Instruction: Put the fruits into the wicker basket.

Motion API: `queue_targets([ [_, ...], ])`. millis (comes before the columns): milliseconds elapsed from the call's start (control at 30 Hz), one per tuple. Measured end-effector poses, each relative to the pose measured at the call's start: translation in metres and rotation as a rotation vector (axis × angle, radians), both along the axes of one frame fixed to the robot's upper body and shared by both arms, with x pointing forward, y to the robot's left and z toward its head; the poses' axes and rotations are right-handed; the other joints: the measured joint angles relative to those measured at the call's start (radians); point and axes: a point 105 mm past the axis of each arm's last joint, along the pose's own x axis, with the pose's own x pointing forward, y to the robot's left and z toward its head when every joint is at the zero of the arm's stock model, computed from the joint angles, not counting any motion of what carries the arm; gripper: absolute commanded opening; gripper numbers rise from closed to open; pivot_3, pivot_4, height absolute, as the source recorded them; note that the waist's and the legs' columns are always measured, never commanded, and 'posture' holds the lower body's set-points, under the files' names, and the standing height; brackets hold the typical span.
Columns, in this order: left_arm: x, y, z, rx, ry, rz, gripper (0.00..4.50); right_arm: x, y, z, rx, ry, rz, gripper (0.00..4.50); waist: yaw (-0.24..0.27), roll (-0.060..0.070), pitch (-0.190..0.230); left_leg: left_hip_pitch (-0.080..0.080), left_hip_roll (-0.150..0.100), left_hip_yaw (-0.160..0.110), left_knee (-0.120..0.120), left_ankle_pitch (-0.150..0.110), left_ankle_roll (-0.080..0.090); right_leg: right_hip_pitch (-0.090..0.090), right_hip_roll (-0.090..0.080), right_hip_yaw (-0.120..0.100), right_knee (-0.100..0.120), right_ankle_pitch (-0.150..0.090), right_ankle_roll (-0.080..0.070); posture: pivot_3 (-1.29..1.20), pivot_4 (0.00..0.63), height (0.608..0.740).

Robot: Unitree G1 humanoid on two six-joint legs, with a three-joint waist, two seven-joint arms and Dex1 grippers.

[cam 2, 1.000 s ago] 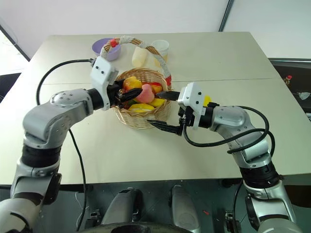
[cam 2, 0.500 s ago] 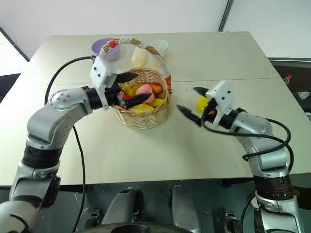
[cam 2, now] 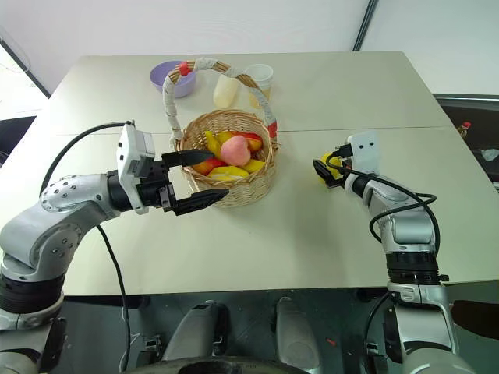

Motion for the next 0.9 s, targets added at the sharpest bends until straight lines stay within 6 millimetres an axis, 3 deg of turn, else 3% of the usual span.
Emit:
queue_targets([
  [267, 0.0, 0.003, -0.006, 0.004, 0.012, 0.041, 4.43, 0.003, -0.001, -0.012, -0.006, 0.052, -0.03, 4.5, -0.003, 0.0, 0.0, 0.0, 0.0, 0.0, 0.0, 0.0, 0.0, 0.0, 0.001, 0.0, 0.0, 0.0, 0.0, 0.0, 0.15, 0.74],
  [367, 0.0, 0.003, -0.005, 0.007, 0.008, 0.05, 4.5, 0.005, -0.002, -0.014, -0.007, 0.062, -0.037, 3.71, -0.003, 0.0, 0.0, 0.0, 0.0, 0.0, 0.0, 0.0, 0.0, 0.0, 0.001, 0.0, 0.0, 0.0, 0.0, 0.0, 0.15, 0.74],
  [467, 0.0, 0.003, -0.005, 0.006, 0.004, 0.056, 4.5, 0.006, -0.001, -0.013, -0.007, 0.06, -0.037, 2.47, -0.003, 0.0, 0.0, 0.0, 0.0, 0.0, 0.0, 0.0, 0.0, 0.0, 0.001, 0.0, 0.0, 0.0, 0.0, 0.0, 0.15, 0.74],
  [500, 0.0, 0.004, -0.005, 0.006, 0.004, 0.057, 4.5, 0.007, 0.0, -0.013, -0.007, 0.058, -0.036, 2.32, -0.003, 0.0, 0.0, 0.0, 0.0, 0.0, 0.0, 0.0, 0.0, 0.0, 0.001, 0.0, 0.0, 0.0, 0.0, 0.0, 0.15, 0.74],
  [700, 0.001, 0.004, -0.004, 0.005, 0.0, 0.062, 4.5, 0.006, 0.002, -0.004, -0.015, 0.032, -0.015, 2.32, -0.002, 0.0, 0.0, 0.0, 0.0, 0.0, 0.0, 0.0, 0.0, 0.0, 0.001, 0.0, 0.0, 0.0, 0.0, 0.0, 0.15, 0.74],
  [800, 0.001, 0.006, -0.004, 0.009, -0.003, 0.064, 4.5, 0.002, 0.0, 0.015, -0.057, -0.033, 0.028, 2.32, -0.001, 0.0, 0.0, 0.0, 0.0, 0.0, 0.0, 0.0, 0.0, 0.0, 0.001, 0.0, 0.0, 0.0, 0.0, 0.0, 0.15, 0.74],
  [900, 0.004, 0.012, -0.003, 0.007, -0.002, 0.086, 4.5, -0.014, 0.002, 0.047, -0.127, -0.146, 0.152, 2.32, 0.0, 0.001, 0.0, 0.0, 0.0, 0.0, 0.0, 0.0, 0.0, 0.0, 0.0, 0.0, -0.001, 0.0, 0.0, 0.0, 0.15, 0.74],
])
